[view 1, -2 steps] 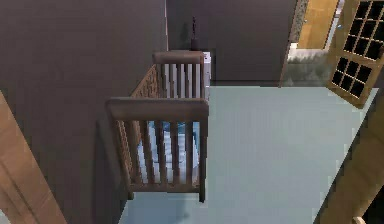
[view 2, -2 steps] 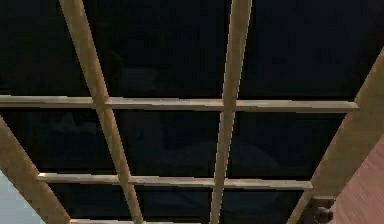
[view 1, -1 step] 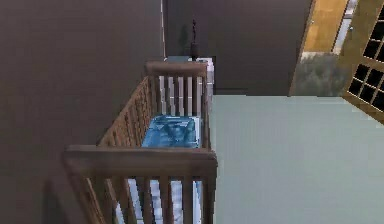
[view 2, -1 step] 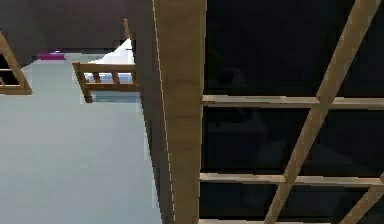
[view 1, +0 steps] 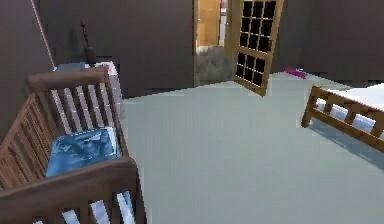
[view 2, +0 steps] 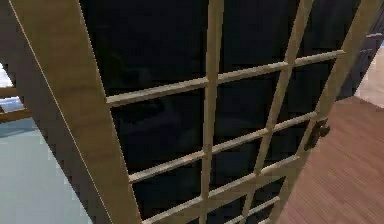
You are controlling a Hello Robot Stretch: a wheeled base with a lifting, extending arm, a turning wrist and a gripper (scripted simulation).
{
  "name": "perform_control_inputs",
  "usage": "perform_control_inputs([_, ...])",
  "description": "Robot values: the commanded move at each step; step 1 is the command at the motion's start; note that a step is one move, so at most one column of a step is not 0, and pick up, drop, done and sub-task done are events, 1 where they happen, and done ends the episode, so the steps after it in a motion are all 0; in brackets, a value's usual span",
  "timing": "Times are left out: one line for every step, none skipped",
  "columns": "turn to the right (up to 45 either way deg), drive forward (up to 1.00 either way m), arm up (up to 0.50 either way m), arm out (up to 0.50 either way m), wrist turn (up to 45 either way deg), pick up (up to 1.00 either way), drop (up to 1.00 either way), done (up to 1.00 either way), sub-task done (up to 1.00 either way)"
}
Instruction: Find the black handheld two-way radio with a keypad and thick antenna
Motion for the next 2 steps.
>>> perform_control_inputs([0.0, 0.65, 0.00, 0.00, 0.0, 0.00, 0.00, 0.00, 0.00])
perform_control_inputs([-24.0, 0.00, 0.00, 0.00, 0.0, 0.00, 0.00, 0.00, 0.00])
